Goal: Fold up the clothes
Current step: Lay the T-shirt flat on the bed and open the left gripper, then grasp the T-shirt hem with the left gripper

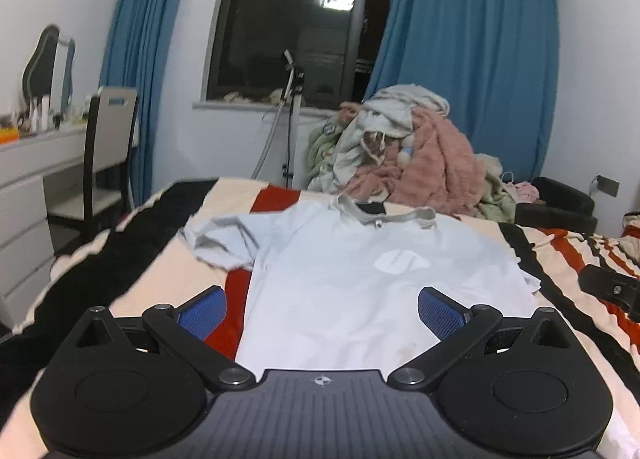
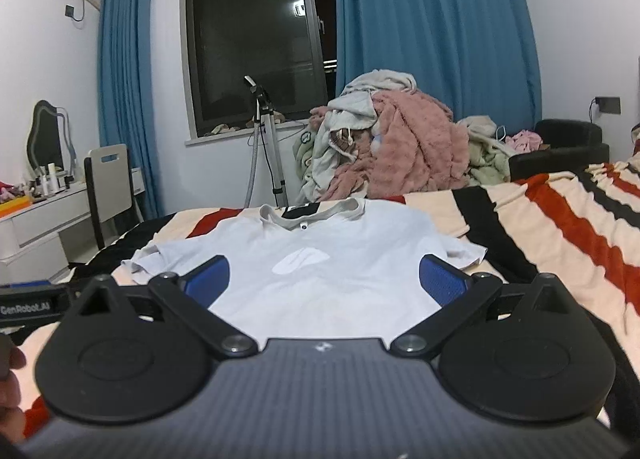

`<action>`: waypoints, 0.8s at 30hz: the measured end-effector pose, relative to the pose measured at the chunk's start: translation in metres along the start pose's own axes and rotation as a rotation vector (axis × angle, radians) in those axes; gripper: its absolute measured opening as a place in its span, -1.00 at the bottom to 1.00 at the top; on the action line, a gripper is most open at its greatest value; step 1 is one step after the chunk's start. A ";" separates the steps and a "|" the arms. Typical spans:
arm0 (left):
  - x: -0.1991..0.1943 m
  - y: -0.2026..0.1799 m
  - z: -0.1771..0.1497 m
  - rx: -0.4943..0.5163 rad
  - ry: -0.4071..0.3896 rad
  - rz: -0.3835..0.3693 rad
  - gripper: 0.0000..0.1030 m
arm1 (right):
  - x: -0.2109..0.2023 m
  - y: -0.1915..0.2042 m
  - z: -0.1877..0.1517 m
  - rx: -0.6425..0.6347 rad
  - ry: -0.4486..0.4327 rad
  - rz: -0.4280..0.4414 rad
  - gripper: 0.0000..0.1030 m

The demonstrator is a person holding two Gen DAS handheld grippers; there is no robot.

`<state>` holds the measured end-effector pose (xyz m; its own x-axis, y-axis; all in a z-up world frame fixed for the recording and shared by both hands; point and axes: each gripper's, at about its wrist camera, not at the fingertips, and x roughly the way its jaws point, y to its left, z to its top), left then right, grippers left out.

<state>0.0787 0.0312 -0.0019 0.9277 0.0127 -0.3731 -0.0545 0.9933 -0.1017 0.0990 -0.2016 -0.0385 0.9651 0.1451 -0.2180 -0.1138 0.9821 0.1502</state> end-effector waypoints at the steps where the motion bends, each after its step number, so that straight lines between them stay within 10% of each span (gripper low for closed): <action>1: 0.003 0.001 0.000 -0.010 0.010 0.004 0.99 | 0.001 0.000 0.000 0.002 0.001 0.002 1.00; 24: 0.064 0.036 -0.005 -0.254 0.175 0.055 0.99 | 0.011 -0.014 -0.007 0.135 0.111 0.005 1.00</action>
